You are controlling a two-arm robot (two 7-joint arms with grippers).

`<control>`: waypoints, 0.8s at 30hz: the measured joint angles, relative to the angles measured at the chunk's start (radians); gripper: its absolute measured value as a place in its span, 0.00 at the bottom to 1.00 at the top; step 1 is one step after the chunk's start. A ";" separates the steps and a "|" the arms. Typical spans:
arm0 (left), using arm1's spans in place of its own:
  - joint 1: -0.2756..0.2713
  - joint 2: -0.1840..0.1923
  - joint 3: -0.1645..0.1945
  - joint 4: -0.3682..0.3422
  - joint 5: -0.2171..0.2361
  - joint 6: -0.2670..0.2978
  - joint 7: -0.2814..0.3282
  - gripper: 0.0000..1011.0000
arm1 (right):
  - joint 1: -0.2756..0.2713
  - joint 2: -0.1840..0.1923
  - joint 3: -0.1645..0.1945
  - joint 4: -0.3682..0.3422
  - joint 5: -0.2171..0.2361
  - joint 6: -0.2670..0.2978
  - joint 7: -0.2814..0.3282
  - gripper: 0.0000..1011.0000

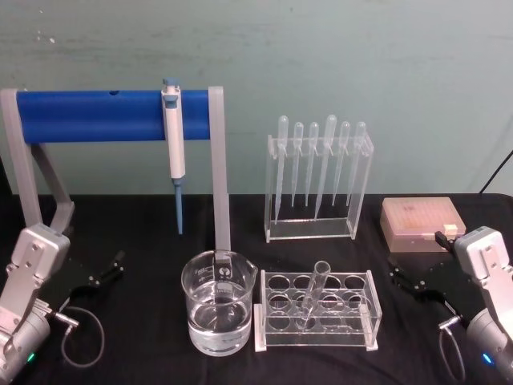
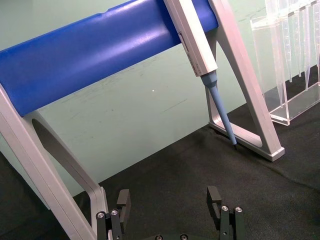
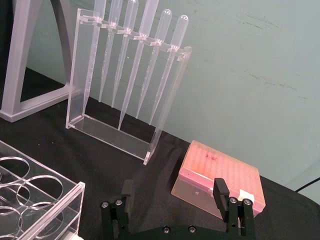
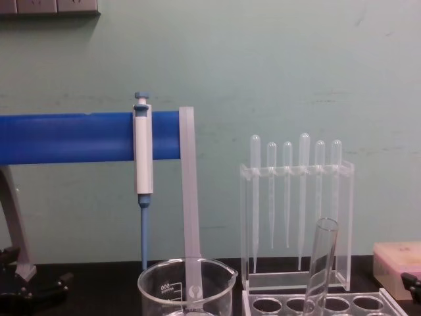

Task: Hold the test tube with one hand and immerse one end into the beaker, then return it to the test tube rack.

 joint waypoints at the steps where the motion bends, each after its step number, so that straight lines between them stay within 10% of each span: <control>1: 0.000 0.000 0.000 0.000 0.000 0.000 0.000 0.99 | 0.000 0.000 0.000 0.000 0.000 0.000 0.000 0.99; 24: 0.000 0.000 0.000 0.000 0.000 0.000 0.000 0.99 | 0.000 0.000 0.000 0.000 0.000 0.000 0.000 0.99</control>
